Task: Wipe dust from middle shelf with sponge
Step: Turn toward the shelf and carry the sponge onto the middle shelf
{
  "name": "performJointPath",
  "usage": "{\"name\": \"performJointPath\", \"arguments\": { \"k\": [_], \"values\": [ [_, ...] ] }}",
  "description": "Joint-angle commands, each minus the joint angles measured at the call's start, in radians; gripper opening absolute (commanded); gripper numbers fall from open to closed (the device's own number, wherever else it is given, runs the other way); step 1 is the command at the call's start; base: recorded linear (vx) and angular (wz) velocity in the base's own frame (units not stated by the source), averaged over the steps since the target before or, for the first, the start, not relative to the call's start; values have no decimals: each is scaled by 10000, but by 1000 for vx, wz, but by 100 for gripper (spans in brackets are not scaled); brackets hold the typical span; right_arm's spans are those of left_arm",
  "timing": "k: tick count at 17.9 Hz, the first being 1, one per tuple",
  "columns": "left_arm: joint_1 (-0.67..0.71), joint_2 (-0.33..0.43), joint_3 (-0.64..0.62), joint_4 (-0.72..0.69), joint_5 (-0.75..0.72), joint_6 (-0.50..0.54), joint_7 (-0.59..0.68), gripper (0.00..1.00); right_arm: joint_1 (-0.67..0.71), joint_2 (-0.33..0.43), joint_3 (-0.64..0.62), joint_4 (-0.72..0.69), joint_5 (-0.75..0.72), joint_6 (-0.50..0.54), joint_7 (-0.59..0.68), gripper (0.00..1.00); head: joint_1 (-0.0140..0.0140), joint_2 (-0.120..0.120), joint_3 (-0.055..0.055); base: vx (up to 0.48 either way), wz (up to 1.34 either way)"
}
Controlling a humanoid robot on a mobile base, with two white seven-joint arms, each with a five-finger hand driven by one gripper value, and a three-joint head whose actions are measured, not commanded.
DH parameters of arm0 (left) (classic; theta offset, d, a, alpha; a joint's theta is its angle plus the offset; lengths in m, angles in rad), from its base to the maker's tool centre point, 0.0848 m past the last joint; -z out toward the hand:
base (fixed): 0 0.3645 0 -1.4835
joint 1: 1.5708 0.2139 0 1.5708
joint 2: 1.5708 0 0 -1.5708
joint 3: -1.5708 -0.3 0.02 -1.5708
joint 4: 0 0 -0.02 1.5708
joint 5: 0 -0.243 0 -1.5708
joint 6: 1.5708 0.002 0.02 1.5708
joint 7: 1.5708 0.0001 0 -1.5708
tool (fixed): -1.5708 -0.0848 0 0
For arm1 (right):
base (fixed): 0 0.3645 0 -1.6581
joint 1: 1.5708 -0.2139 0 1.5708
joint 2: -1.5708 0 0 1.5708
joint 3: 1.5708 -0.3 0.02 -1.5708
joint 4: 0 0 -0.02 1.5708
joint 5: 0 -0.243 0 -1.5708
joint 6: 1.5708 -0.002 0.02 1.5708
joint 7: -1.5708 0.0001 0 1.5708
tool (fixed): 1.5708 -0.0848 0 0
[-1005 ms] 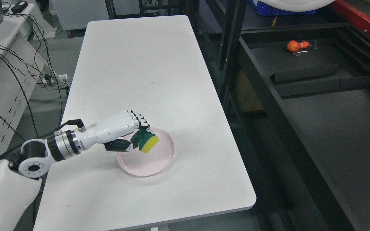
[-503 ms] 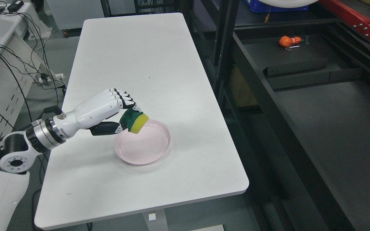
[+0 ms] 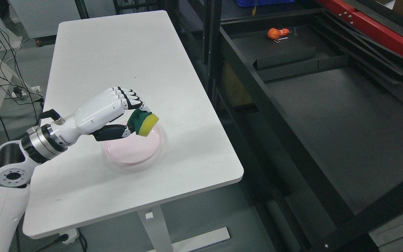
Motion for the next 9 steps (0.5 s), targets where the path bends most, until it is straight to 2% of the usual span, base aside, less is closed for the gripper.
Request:
{"name": "performJointPath", "arguments": {
  "k": [1,9],
  "values": [
    [-532,-482,-269,-452,5,1,18,0,1,-175,0,-175,0,721,3,100,0,0,0,-175,-195],
    [-2097,-1525,-2019,-515,-25,1,-13,0,1,-175,0,-175,0,721,3,100,0,0,0,-231,-79]
  ]
}}
